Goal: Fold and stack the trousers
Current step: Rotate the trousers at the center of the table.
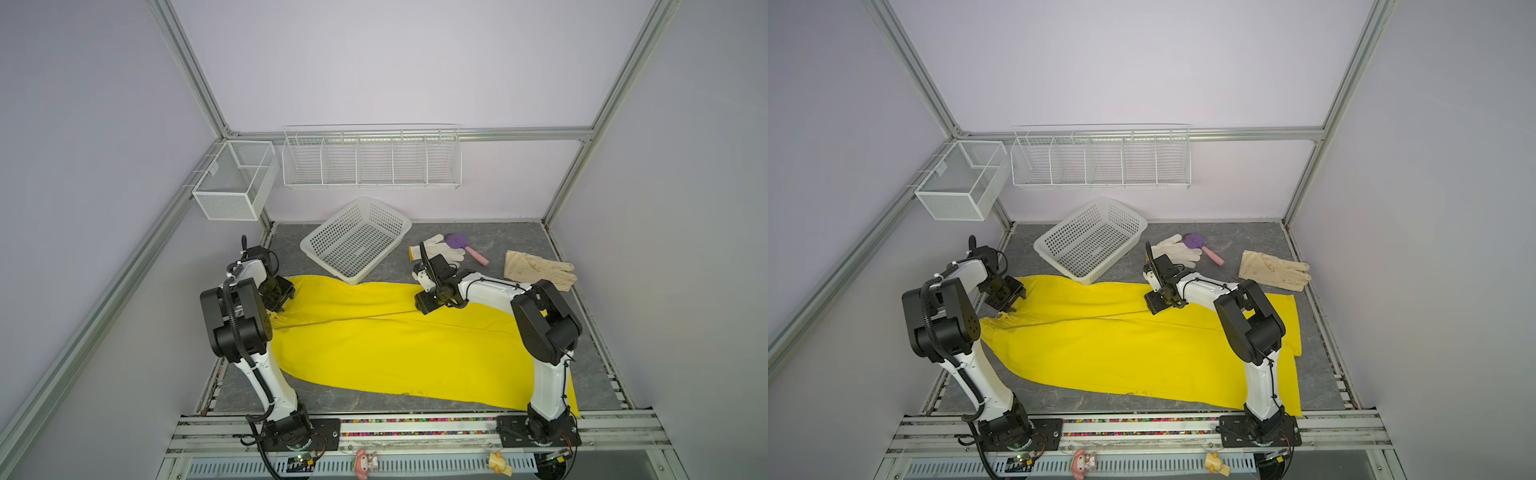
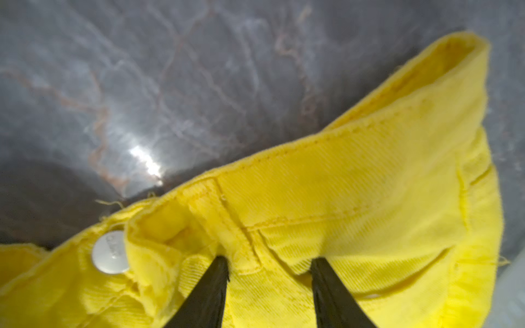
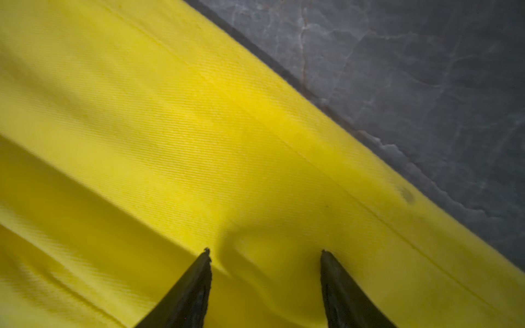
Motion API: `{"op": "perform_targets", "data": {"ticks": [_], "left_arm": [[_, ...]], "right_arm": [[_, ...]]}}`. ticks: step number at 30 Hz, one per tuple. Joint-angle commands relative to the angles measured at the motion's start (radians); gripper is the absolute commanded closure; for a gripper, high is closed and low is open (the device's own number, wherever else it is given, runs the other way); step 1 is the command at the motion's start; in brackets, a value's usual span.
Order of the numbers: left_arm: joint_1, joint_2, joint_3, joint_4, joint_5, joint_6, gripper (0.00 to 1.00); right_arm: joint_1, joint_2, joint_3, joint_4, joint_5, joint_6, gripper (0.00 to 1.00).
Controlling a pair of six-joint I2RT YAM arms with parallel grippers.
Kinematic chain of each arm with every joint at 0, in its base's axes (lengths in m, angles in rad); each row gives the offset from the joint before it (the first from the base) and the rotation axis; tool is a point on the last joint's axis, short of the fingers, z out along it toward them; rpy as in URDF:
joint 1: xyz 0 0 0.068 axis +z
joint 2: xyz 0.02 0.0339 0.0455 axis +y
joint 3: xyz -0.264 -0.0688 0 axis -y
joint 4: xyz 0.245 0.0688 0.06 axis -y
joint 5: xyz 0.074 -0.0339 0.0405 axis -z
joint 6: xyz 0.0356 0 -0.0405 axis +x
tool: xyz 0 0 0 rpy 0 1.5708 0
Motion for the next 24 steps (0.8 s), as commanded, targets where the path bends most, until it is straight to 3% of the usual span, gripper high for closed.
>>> {"op": "perform_targets", "data": {"ticks": [1, 8, 14, 19, 24], "left_arm": [[0.003, 0.049, 0.064, 0.068, 0.009, 0.046, 0.48], [0.002, -0.076, 0.061, -0.044, -0.004, 0.106, 0.34], [0.002, -0.154, 0.027, -0.168, -0.029, 0.219, 0.35], [0.002, -0.094, 0.07, -0.186, 0.073, 0.263, 0.41], [0.002, -0.036, 0.1, -0.17, 0.079, 0.272, 0.45]], "right_arm": [[-0.029, 0.024, 0.02, -0.064, 0.034, -0.034, 0.36], [0.04, -0.114, 0.025, -0.044, -0.067, -0.163, 0.37], [0.238, -0.201, 0.005, 0.029, -0.127, -0.217, 0.38], [0.452, -0.087, 0.087, 0.12, -0.151, -0.252, 0.4], [0.568, 0.085, 0.225, 0.152, -0.128, -0.278, 0.4]]}}
